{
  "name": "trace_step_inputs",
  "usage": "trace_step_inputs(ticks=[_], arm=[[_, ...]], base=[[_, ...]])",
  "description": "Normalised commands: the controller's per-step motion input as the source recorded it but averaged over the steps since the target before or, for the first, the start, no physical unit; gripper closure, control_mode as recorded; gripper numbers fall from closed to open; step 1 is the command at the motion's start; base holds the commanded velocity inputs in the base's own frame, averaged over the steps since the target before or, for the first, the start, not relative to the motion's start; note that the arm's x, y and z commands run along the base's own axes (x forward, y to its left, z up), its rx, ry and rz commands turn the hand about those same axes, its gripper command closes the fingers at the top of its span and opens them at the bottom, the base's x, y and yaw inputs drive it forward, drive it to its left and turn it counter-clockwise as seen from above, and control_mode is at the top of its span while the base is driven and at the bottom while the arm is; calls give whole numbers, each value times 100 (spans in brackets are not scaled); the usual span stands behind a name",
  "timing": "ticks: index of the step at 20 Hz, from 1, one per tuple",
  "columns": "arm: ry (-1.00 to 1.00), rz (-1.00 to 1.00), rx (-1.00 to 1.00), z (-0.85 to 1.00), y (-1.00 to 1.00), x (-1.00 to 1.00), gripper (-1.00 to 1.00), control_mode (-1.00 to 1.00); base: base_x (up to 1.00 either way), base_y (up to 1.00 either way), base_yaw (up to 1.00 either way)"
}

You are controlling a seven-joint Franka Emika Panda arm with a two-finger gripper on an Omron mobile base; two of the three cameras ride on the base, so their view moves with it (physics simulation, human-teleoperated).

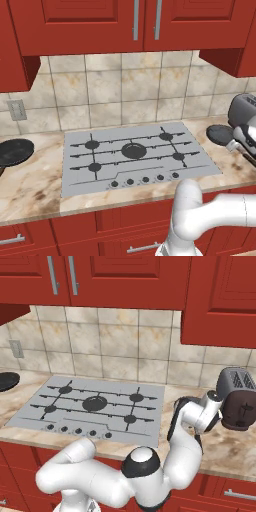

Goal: Place both pans onto different burners. Then place the onion and the chicken drumstick on different pans.

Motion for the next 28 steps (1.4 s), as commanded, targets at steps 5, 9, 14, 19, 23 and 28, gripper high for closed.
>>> trace_step_inputs(ticks=[5,9,14,19,23,28], arm=[[0,0,0,-1,0,0,100,-100],[0,0,0,0,0,0,100,-100],[-2,0,0,7,0,-16,100,-100],[-10,2,0,16,2,-36,100,-100],[-10,3,0,6,17,-39,100,-100],[-2,4,0,13,26,-24,100,-100]], base=[[0,0,0],[0,0,0],[0,0,0],[0,0,0],[0,0,0],[0,0,0]])
